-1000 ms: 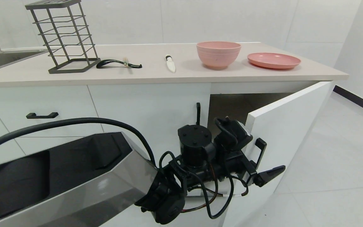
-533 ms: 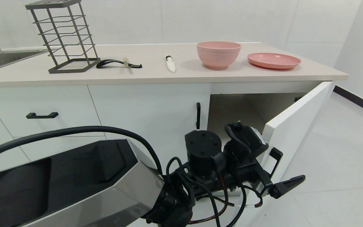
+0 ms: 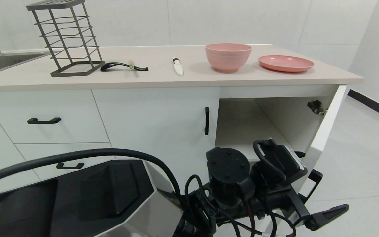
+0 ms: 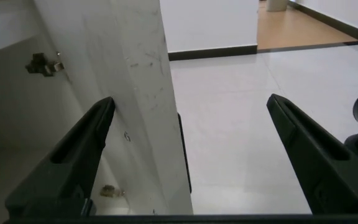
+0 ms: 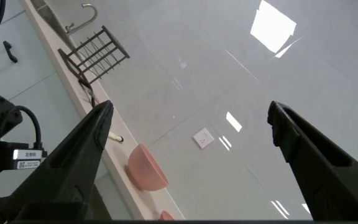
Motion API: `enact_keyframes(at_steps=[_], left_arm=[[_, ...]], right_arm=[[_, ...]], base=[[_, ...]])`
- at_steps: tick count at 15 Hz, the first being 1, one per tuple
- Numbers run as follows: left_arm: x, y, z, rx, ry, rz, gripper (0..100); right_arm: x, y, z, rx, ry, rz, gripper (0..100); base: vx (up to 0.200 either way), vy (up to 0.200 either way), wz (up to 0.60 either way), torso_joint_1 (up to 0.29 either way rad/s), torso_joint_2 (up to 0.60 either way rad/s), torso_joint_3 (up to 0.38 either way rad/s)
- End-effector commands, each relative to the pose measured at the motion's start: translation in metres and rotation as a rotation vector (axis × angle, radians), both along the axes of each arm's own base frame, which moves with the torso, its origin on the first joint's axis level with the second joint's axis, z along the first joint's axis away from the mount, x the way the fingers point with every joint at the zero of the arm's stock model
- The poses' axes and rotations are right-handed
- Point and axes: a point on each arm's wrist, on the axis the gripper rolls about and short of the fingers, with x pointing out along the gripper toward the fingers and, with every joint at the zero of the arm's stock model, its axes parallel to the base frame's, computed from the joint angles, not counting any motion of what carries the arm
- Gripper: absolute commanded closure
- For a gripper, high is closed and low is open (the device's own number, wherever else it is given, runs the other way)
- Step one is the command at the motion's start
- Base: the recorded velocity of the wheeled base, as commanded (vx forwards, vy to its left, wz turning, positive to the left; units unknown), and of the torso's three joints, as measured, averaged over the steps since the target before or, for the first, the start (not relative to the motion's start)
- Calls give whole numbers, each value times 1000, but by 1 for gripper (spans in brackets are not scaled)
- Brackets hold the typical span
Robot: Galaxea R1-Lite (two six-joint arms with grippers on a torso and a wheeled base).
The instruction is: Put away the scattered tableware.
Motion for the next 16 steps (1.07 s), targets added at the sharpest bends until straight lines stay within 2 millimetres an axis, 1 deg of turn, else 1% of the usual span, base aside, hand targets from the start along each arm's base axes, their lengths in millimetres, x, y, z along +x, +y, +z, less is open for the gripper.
enact_keyframes(at_steps=[1, 2, 3, 4, 5, 6, 7, 8, 9, 10, 11, 12, 13, 14, 15, 16], left_arm=[[-6, -7, -5, 5, 4, -18, 0], [-10, -15, -10, 4, 5, -34, 0], [-12, -20, -12, 0, 3, -41, 0], [-21, -31, -14, -12, 2, -70, 0], [-48, -50, -17, -28, 25, -142, 0], [-74, -63, -19, -38, 36, -201, 0], [-93, -70, -20, -44, 47, -227, 0], [-105, -73, -20, -55, 61, -230, 0], [-88, -67, -15, -70, 62, -179, 0], [-55, -54, 0, -113, 41, -107, 0], [-23, -30, 25, -159, 18, -25, 0], [-10, -16, 37, -173, 9, 13, 0], [6, 24, 66, -193, -8, 88, 0], [10, 56, 82, -193, -13, 137, 0], [8, 105, 95, -173, -8, 209, 0], [6, 132, 99, -165, -8, 252, 0]], right_arm=[[0, 0, 0, -1, 0, 0, 0], [0, 0, 1, -1, -1, 0, 0], [0, 0, 1, -1, -4, 0, 0], [-1, 0, 1, -2, -7, 0, 0], [-2, 0, 5, -5, -22, -1, 0], [-3, 0, 8, -8, -37, -2, 0], [-3, 1, 10, -10, -46, 1, 0], [-3, 1, 11, -10, -49, 1, 0], [-7, 2, 11, -12, -60, 7, 0], [-11, 2, 11, -15, -69, 9, 0], [-13, 3, 9, -17, -70, 12, 0], [-15, 3, 7, -17, -70, 12, 0], [-15, 3, 0, -14, -48, 13, 0], [-13, 3, -10, -8, -11, 17, 0], [-9, 3, -27, 1, 56, 32, 0], [-9, 3, -33, 5, 80, 34, 0]], base=[[0, 0, 0, 0, 0, 0], [0, 0, 0, 0, 0, 0], [0, 0, 0, 0, 0, 0], [0, 0, 0, 0, 0, 0], [0, 0, 0, 0, 0, 0], [0, 0, 0, 0, 0, 0], [0, 0, 0, 0, 0, 0], [0, 0, 0, 0, 0, 0], [0, 0, 0, 0, 0, 0], [0, 0, 0, 0, 0, 0], [0, 0, 0, 0, 0, 0], [0, 0, 0, 0, 0, 0], [0, 0, 0, 0, 0, 0], [0, 0, 0, 0, 0, 0], [0, 0, 0, 0, 0, 0], [0, 0, 0, 0, 0, 0]])
